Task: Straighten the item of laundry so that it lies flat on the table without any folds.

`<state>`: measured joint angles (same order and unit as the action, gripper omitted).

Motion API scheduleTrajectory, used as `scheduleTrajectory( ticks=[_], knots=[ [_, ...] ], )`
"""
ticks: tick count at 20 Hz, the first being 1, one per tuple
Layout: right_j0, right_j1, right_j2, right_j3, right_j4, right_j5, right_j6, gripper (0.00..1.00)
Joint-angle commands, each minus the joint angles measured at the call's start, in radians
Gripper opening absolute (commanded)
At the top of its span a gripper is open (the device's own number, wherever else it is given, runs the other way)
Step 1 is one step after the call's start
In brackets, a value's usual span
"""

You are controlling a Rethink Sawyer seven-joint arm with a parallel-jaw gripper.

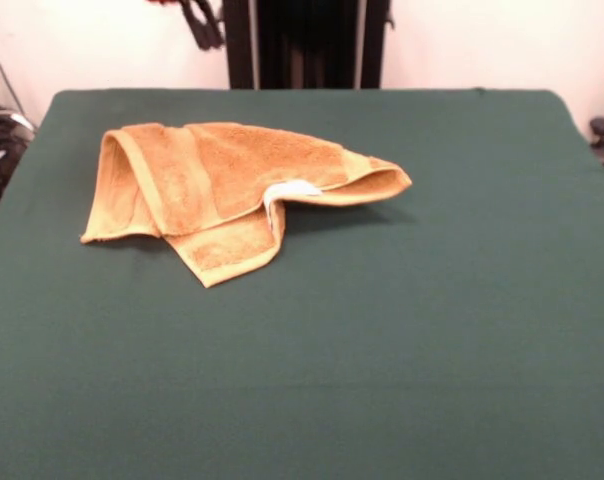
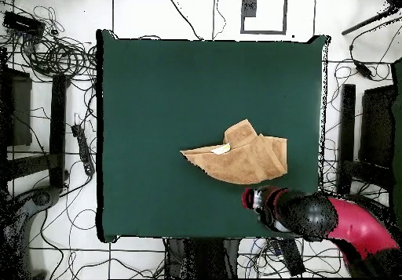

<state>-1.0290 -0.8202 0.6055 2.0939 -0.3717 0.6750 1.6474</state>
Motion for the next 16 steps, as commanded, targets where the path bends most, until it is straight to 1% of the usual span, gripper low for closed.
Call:
scheduleTrajectory(
  ticks=[1, 4, 8, 12, 16],
  knots=[
    [0.145, 0.214, 0.003, -0.204, -0.019, 0.021, -0.004, 0.0],
    [0.202, 0.293, -0.04, -0.295, -0.031, 0.027, 0.02, 0.0],
    [0.265, 0.365, -0.082, -0.388, -0.018, 0.043, 0.052, 0.0],
    [0.316, 0.403, -0.119, -0.428, -0.021, -0.001, 0.089, 0.0],
    [0.335, 0.41, -0.136, -0.423, -0.025, -0.049, 0.104, 0.0]
  ],
)
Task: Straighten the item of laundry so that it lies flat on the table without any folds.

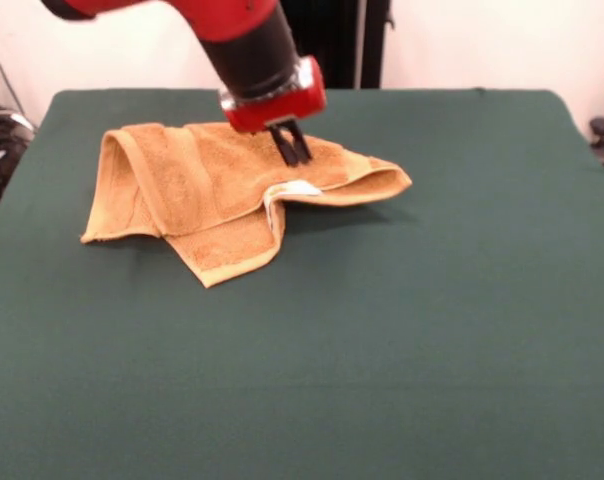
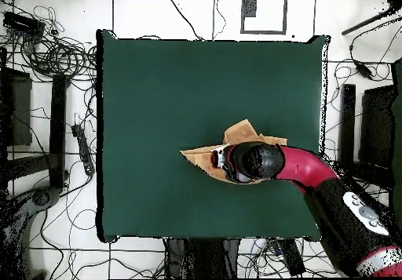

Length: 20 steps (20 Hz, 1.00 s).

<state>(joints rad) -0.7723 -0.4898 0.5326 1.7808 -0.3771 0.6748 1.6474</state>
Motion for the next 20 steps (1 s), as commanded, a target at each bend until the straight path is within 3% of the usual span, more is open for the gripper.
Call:
scheduleTrajectory(
  ticks=[1, 8, 17, 20],
  knots=[
    [0.083, 0.08, -0.068, -0.112, -0.022, -0.049, 0.102, 0.0],
    [0.093, 0.097, -0.108, -0.097, -0.053, -0.086, 0.082, 0.0],
    [0.127, 0.158, -0.15, -0.152, -0.06, -0.064, 0.063, 0.0],
    [0.14, 0.178, -0.173, -0.151, -0.077, -0.114, 0.081, 0.0]
  ],
)
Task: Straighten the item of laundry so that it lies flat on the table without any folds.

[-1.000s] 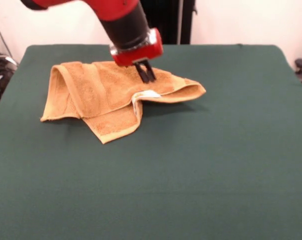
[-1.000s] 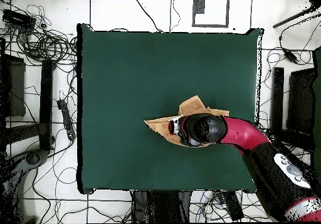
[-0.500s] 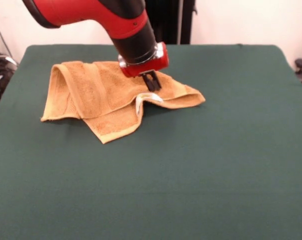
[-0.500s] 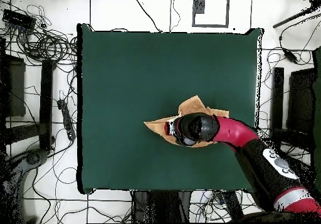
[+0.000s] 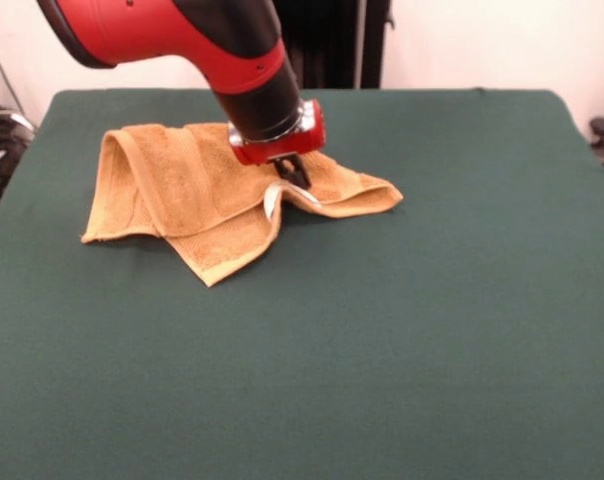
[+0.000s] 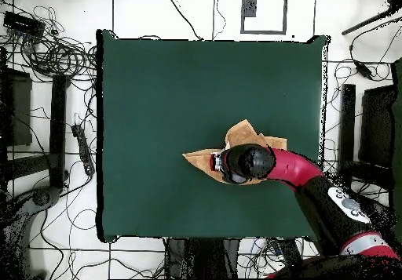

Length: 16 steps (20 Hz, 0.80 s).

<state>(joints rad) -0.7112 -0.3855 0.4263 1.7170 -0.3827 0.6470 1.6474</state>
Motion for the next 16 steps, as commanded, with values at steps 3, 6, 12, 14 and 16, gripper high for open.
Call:
scheduleTrajectory(
  ticks=[3, 6, 12, 14, 16],
  knots=[
    [0.075, 0.086, -0.077, -0.07, -0.09, -0.163, 0.097, 0.0],
    [0.084, 0.094, -0.091, -0.068, -0.095, -0.187, 0.106, 0.0],
    [0.125, 0.135, -0.136, -0.102, -0.089, -0.197, 0.139, 0.0],
    [0.132, 0.144, -0.141, -0.113, -0.068, -0.208, 0.159, 0.0],
    [0.138, 0.154, -0.144, -0.13, -0.05, -0.194, 0.164, 0.0]
  ],
)
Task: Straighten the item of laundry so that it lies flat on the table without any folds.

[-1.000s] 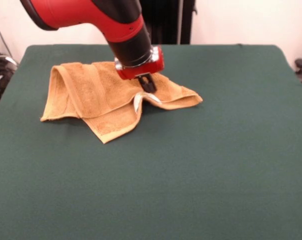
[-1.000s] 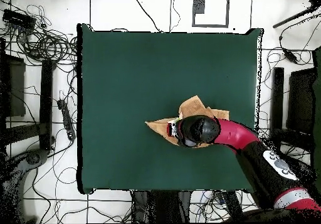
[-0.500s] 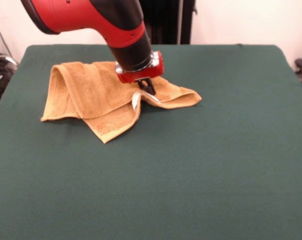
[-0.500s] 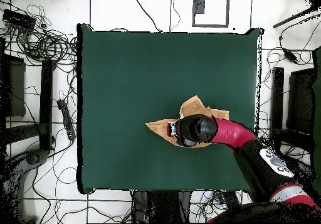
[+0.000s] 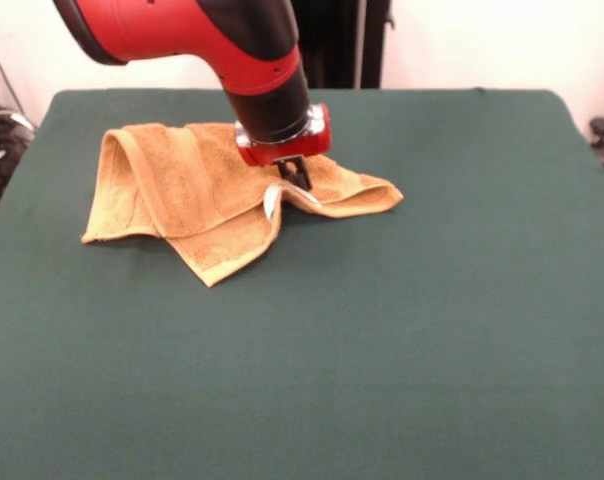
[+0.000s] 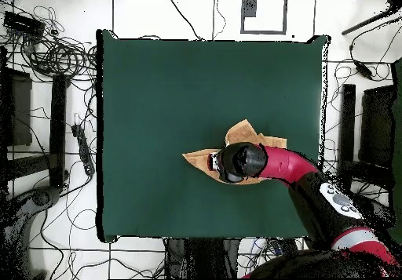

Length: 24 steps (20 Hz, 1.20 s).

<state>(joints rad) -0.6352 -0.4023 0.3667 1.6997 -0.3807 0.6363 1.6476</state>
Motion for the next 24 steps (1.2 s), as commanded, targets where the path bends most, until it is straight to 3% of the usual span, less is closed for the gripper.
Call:
scheduleTrajectory(
  ticks=[1, 7, 8, 24],
  knots=[
    [0.065, 0.175, -0.085, -0.122, -0.049, -0.172, 0.159, 0.0],
    [0.051, 0.185, -0.081, -0.121, -0.051, -0.199, 0.121, 0.0],
    [0.049, 0.186, -0.084, -0.121, -0.052, -0.201, 0.111, 1.0],
    [0.091, 0.211, -0.073, -0.232, -0.033, -0.108, 0.095, 1.0]
  ],
)
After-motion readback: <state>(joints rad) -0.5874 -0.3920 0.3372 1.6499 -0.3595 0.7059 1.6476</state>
